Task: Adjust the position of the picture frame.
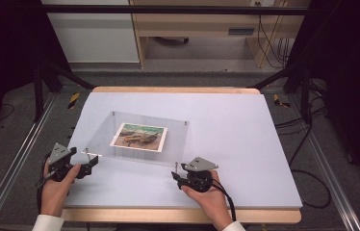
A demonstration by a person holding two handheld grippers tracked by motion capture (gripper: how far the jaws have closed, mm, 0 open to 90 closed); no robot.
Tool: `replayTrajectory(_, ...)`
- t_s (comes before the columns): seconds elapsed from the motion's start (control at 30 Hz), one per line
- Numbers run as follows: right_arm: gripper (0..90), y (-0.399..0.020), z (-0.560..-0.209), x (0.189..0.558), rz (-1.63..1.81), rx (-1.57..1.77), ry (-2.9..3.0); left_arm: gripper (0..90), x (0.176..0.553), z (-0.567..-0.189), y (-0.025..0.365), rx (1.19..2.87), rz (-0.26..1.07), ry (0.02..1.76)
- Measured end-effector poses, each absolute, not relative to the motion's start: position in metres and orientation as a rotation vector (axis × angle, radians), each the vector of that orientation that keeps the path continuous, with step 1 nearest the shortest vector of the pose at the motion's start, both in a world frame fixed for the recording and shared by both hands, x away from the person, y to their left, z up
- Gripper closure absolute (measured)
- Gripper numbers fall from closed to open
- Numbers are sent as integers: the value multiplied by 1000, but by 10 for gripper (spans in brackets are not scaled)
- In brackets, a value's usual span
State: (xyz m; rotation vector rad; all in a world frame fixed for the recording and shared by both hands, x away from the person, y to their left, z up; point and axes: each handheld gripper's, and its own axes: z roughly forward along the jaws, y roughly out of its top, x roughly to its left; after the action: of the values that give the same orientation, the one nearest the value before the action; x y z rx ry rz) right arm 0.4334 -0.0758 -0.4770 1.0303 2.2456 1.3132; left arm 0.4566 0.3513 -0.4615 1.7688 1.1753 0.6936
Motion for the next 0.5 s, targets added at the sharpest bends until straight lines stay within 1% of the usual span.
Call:
replayTrajectory(0.03, 580, -74, -476, 438, 1331, 1042, 2244, 43, 456, -461, 351, 1766, 699, 1172)
replayTrajectory(0.1, 591, -73, -476, 439, 1330, 1041, 2241, 43, 456, -460, 352, 1767, 704, 1168)
replayTrajectory(0.13, 630, -70, -477, 443, 1324, 1041, 2250, 48, 456, -461, 352, 1774, 704, 1174)
replayTrajectory(0.2, 640, -69, -477, 444, 1321, 1034, 2253, 53, 457, -461, 352, 1779, 700, 1172)
replayTrajectory(0.23, 687, -67, -479, 446, 1329, 1033, 2253, 57, 456, -461, 352, 1784, 701, 1173)
replayTrajectory(0.27, 687, -67, -479, 446, 1329, 1033, 2253, 64, 456, -461, 352, 1784, 701, 1173)
replayTrajectory(0.3, 707, -66, -480, 447, 1330, 1028, 2256, 64, 456, -461, 352, 1781, 700, 1174)
replayTrajectory(0.33, 754, -64, -482, 449, 1343, 1041, 2261, 88, 457, -461, 352, 1778, 701, 1175)
replayTrajectory(0.43, 824, -64, -483, 451, 1381, 1051, 2261, 120, 457, -462, 351, 1788, 694, 1176)
replayTrajectory(0.5, 839, -64, -483, 452, 1401, 1055, 2258, 136, 458, -464, 351, 1809, 681, 1166)
